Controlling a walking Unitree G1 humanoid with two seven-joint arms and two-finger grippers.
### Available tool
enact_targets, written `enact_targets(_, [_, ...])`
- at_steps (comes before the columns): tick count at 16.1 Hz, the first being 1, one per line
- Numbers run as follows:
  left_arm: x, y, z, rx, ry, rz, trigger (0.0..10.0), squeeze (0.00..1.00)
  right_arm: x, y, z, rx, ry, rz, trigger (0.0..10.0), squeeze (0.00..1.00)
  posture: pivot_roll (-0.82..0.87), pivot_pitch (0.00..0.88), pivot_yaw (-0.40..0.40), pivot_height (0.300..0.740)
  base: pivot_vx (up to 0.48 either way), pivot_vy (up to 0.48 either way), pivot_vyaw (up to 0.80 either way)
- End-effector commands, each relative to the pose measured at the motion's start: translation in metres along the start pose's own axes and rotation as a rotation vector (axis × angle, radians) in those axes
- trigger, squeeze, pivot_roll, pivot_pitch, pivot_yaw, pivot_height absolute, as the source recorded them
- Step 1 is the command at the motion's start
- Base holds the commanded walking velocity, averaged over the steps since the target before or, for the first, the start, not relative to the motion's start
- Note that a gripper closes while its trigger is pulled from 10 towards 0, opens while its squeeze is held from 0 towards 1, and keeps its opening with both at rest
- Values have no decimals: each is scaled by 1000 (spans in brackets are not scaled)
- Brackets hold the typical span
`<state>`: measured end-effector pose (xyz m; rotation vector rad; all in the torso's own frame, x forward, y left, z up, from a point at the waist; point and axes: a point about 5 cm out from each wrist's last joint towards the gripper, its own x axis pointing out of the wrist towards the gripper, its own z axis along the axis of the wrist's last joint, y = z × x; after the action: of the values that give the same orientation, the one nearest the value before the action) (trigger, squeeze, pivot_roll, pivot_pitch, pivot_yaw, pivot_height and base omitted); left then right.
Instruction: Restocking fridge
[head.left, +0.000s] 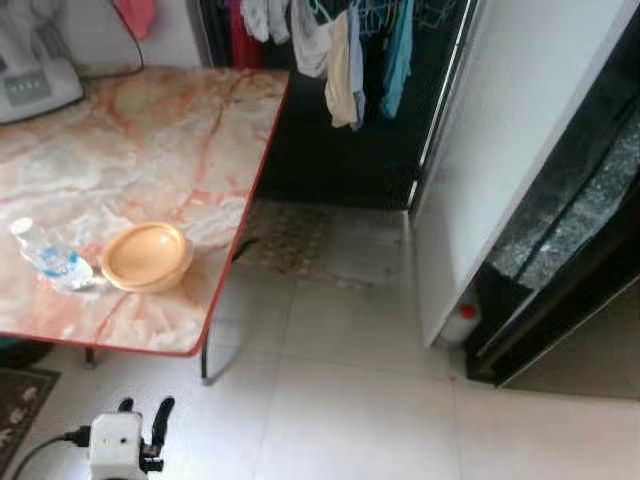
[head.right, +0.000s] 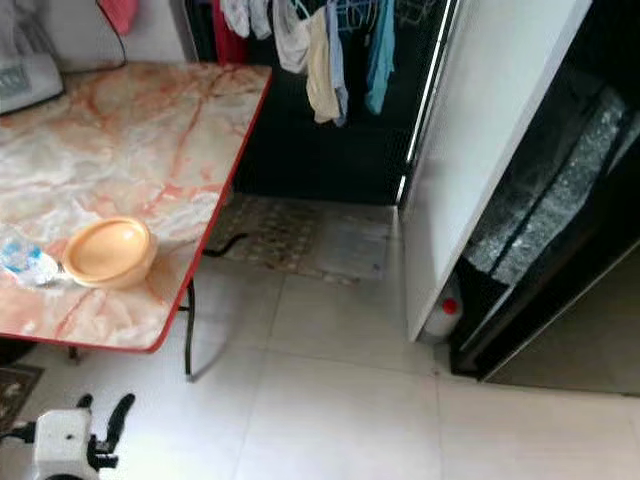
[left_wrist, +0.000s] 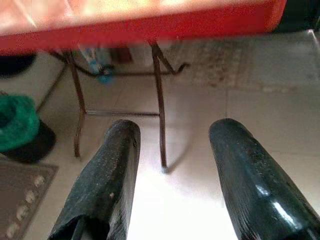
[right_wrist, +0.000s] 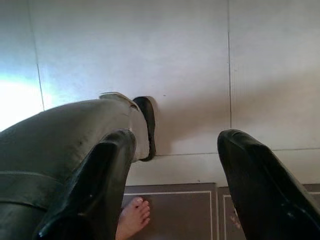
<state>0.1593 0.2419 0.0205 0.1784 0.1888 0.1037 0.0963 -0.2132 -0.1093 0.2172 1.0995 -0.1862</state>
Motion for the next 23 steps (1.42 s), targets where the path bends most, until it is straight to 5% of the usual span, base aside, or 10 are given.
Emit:
enact_targets(1, [-7,7,6,31,-8,7,10000,0,-1,0,-8,24,20,-8,10000,0,-32,98,38,740,0,0,0])
enact_targets(3, [-12,11,27,45,-67,7,10000,0,-1,0,-9,26,22,-10,10000,0,-28,96,48,740,0,0,0])
enact_targets(7, [5,-2,64,47,-154,-41,10000,0,-1,4,-9,38,23,-10,10000,0,-55,63,72,740,0,0,0])
enact_targets(9, [12,-5,102,89,-297,-53,10000,0,0,4,-8,35,21,-12,10000,0,-41,61,63,740,0,0,0])
enact_targets(10, [19,-11,123,136,-391,-79,10000,0,0,4,-7,33,22,-12,10000,0,-25,57,53,740,0,0,0])
enact_targets(15, [55,-23,171,126,-535,-138,10000,0,0,1,-3,22,13,-12,10000,0,-15,57,9,740,0,0,0])
enact_targets(23, [67,-41,170,57,-495,-156,10000,0,-2,-13,4,27,-11,-53,10000,0,-26,42,-66,740,0,0,0])
